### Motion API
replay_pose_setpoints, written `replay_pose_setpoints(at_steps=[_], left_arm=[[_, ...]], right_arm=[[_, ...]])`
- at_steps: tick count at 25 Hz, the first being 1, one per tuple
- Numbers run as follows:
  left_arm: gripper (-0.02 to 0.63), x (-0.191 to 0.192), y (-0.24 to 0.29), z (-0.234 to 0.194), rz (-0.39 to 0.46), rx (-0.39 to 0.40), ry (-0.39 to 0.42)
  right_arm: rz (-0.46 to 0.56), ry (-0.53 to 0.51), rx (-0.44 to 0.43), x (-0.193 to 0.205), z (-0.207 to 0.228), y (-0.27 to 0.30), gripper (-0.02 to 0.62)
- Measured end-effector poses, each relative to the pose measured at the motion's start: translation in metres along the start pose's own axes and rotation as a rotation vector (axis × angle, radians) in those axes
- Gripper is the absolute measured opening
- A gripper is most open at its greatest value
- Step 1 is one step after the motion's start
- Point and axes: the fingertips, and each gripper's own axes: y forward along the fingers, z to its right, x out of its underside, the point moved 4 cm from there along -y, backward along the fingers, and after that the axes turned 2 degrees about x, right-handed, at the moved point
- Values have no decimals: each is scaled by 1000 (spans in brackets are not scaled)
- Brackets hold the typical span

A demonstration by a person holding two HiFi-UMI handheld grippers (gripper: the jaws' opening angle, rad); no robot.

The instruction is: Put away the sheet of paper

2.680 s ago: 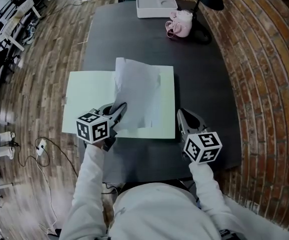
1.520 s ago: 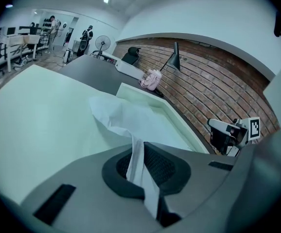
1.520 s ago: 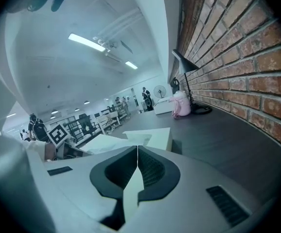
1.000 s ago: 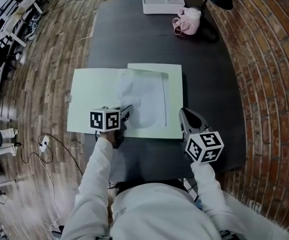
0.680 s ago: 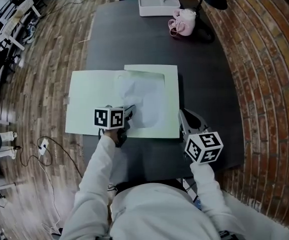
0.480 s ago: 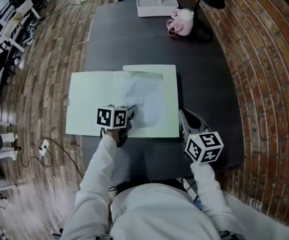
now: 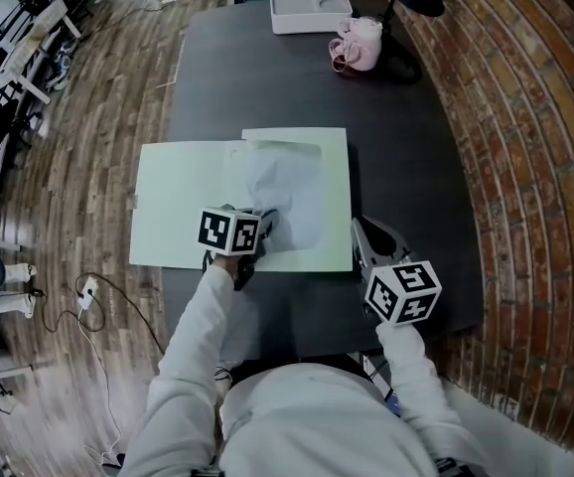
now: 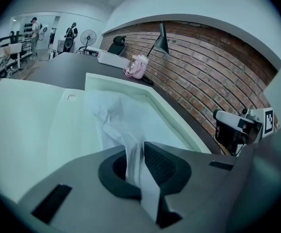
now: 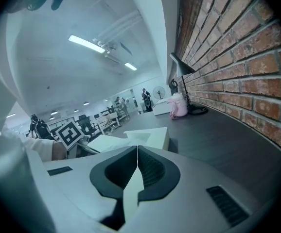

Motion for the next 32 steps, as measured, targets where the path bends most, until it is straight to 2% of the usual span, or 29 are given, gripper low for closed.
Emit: replay_pose_setpoints(at_steps=[2, 4, 9, 13, 17, 27, 32], left_arm=[[35, 2, 1, 2, -11, -2, 13], [110, 3, 1, 3, -26, -14, 30], [188, 3, 1, 3, -26, -71, 47], [235, 0, -5, -2, -9, -125, 49], [272, 3, -14, -5, -10, -140, 57], [275, -3, -52, -15, 62, -246, 94], [230, -12, -74, -13, 145, -261, 123]], right_arm=[[1, 0, -3, 0, -1, -1, 28], [3, -2, -3, -1, -2, -2, 28], [13, -6, -1, -3, 4, -4, 28], [20, -9, -4, -6, 5, -6, 28], [26, -14, -5, -6, 1, -9, 28], [51, -42, -13, -16, -7, -12, 28], [70, -55, -11, -22, -14, -13, 28]])
